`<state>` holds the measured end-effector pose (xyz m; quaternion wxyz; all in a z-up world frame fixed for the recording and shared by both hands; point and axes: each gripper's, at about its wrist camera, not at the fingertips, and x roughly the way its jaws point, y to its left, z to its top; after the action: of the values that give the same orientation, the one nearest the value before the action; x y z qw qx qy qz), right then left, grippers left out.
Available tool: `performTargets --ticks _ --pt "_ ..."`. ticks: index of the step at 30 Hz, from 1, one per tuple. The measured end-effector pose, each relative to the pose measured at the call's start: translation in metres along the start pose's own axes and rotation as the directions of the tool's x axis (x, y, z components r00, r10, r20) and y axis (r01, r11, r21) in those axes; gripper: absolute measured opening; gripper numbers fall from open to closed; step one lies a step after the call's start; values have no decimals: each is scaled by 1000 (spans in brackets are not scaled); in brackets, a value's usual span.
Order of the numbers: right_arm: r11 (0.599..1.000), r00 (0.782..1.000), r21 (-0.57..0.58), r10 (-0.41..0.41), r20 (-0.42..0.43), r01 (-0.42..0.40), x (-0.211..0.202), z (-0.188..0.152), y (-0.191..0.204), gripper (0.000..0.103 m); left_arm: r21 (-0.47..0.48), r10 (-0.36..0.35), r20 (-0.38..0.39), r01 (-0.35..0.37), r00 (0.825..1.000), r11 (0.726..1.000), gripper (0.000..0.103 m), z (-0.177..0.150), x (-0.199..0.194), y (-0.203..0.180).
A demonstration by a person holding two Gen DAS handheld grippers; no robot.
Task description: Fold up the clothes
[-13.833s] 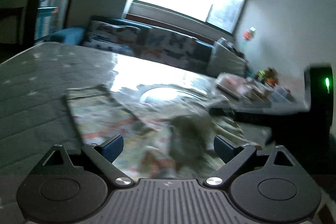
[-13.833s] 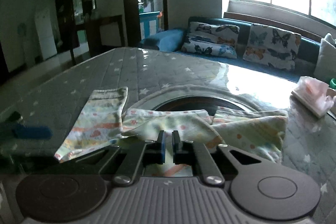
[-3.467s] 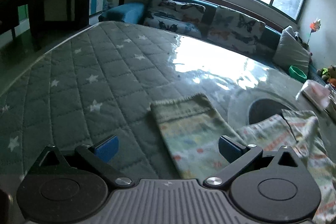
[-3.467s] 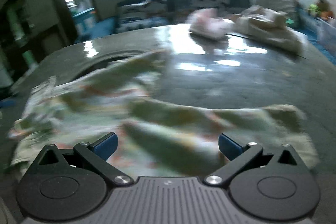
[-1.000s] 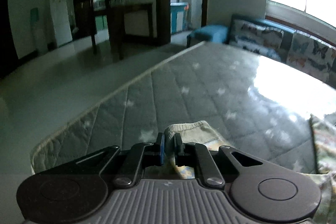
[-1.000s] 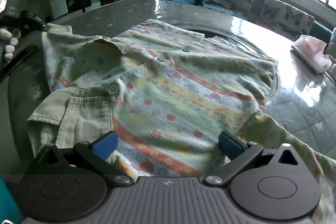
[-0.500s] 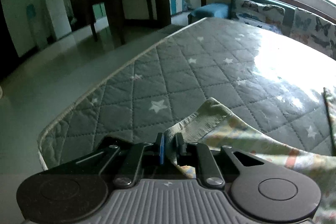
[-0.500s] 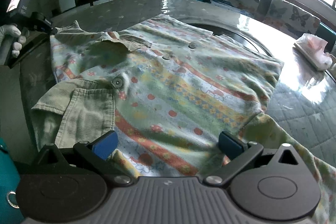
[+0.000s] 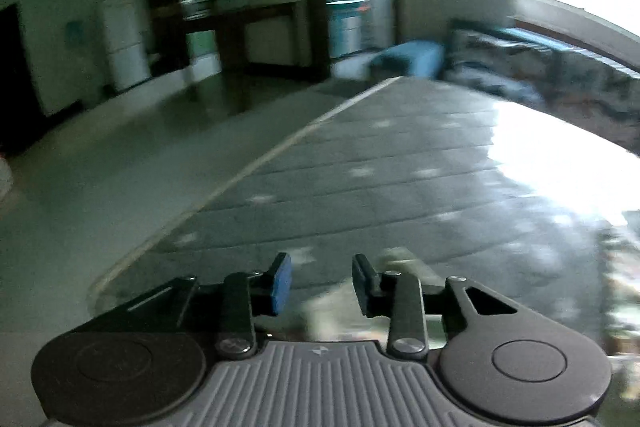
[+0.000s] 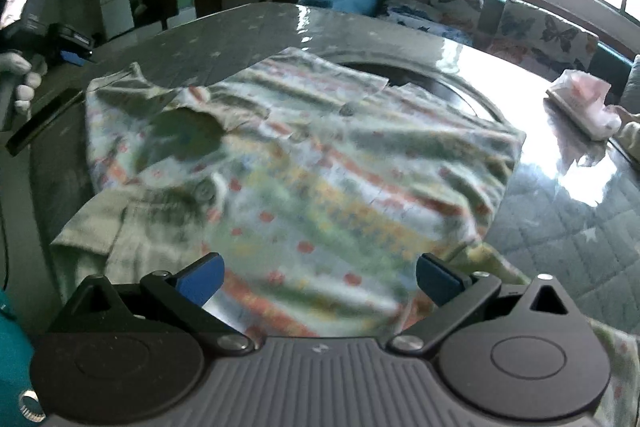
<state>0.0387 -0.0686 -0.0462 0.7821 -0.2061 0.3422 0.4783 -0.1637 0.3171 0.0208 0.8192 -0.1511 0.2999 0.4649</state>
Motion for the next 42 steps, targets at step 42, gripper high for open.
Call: performTargets --ticks 42 --pt "989 996 126 -77 -39 81 63 79 -80 103 421 -728 -328 783 601 457 59 -115 -70 -186"
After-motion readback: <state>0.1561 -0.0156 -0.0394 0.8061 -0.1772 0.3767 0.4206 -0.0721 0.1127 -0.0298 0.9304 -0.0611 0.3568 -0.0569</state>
